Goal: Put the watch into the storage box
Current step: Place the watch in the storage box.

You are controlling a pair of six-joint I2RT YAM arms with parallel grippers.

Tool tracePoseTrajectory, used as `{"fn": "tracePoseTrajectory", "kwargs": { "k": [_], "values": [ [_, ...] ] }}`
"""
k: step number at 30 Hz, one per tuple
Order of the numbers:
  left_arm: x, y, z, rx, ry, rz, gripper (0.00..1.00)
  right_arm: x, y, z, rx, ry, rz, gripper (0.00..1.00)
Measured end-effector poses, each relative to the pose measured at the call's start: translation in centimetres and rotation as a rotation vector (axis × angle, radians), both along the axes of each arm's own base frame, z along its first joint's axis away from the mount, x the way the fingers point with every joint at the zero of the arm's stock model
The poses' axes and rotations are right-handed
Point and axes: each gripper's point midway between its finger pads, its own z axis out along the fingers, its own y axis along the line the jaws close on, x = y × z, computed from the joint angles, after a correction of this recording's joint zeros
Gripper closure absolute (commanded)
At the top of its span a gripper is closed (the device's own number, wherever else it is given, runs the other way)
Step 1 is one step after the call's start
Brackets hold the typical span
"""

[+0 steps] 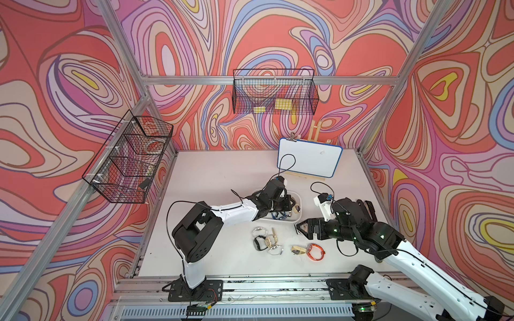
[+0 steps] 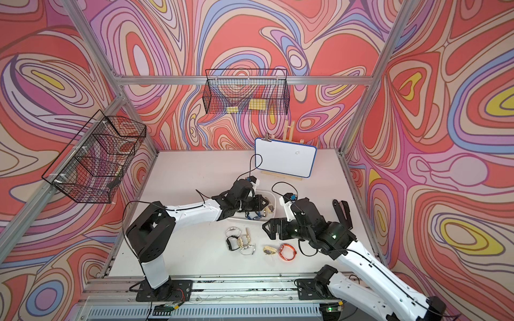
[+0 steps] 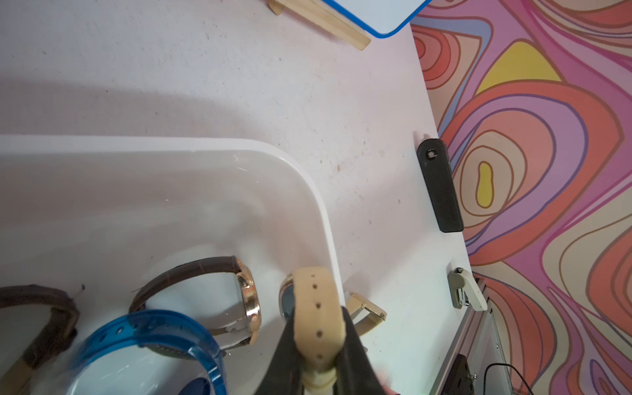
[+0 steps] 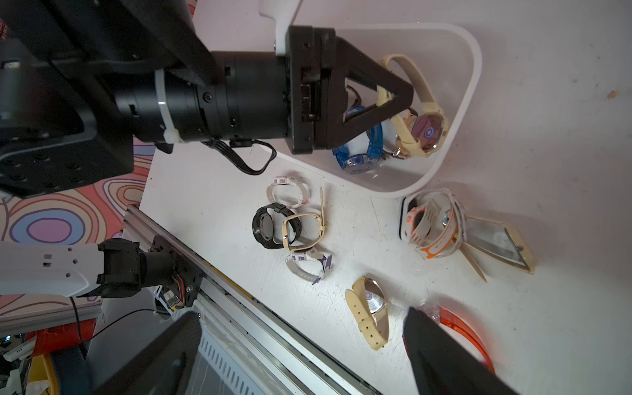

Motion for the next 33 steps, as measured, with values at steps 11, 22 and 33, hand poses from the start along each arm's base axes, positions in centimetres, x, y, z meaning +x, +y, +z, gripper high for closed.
{"fn": "tracePoseTrajectory", "kwargs": {
  "k": [11,22,33],
  "values": [
    [-0.2,1.0,-1.7,0.038,0.007,0.028,0.56,-0.1,-0.5,0.1,-0.004,-0.005,-0.019,0.02],
    [-1.1,3.4,1.1,0.033,-0.022,0.07,0.26,0.3,-0.6,-0.4,-0.027,0.004,-0.032,0.02],
    [-4.6,8.8,15.0,-0.086,-0.273,0.115,0.24,3.5,0.9,-4.9,-0.149,0.105,-0.064,0.08]
  ]
}}
